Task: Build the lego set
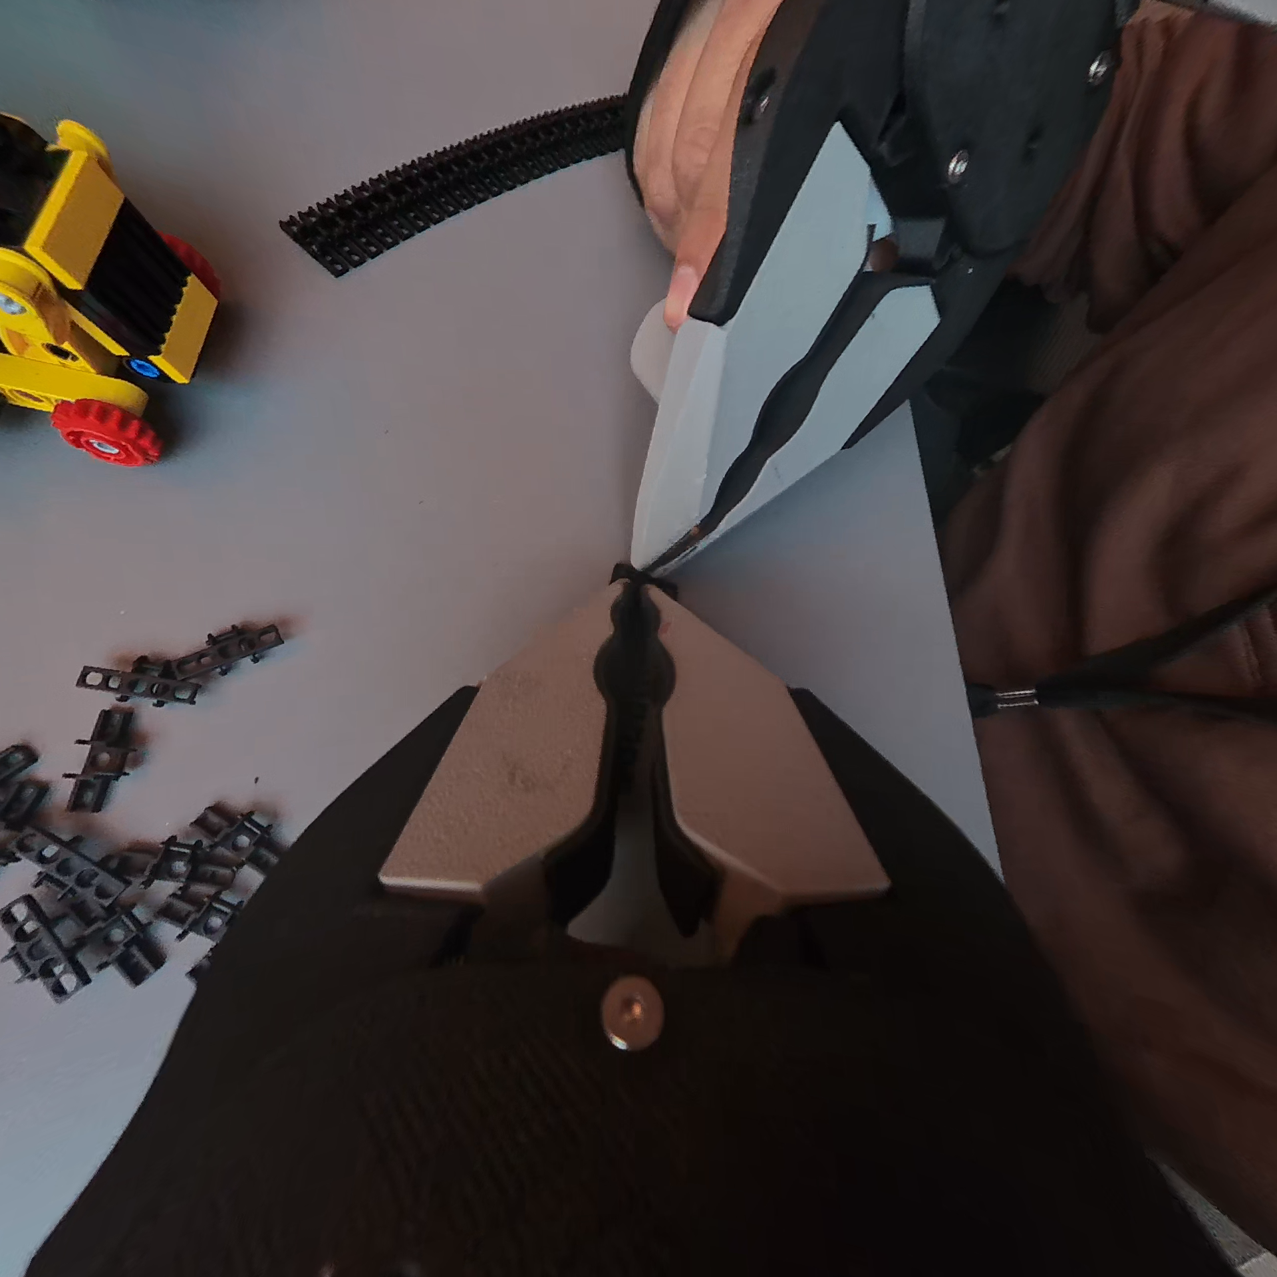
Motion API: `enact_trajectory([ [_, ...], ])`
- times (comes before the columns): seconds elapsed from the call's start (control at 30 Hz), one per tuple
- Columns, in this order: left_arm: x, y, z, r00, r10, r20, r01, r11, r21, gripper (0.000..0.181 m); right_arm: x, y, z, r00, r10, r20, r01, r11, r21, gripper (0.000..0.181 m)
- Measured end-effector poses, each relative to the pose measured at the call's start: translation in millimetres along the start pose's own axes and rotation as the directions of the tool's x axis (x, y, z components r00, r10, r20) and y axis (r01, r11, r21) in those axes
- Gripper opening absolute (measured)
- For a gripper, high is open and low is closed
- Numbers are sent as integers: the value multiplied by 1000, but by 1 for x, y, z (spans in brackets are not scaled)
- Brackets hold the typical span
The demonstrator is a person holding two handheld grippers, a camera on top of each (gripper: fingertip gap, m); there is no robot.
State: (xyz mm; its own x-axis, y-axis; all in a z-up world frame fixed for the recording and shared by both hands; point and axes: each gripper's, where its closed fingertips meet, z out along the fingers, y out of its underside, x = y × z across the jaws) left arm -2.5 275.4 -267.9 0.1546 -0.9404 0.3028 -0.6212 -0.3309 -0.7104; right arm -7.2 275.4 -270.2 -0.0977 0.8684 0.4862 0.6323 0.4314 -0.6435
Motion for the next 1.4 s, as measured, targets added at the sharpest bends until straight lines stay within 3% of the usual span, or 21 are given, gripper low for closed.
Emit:
enact_trajectory([
  [0.73, -4, -6, 1, 998, -61, 36, 60, 998, 34, 3, 5, 3, 0, 999, -12, -36, 11, 1000, -15, 0],
  [1.4, -5, -2, 5, 997, -16, 78, 16, 1000, 3, 0, 3, 2, 0, 999, -36, -36, 36, 999, -18, 0],
])
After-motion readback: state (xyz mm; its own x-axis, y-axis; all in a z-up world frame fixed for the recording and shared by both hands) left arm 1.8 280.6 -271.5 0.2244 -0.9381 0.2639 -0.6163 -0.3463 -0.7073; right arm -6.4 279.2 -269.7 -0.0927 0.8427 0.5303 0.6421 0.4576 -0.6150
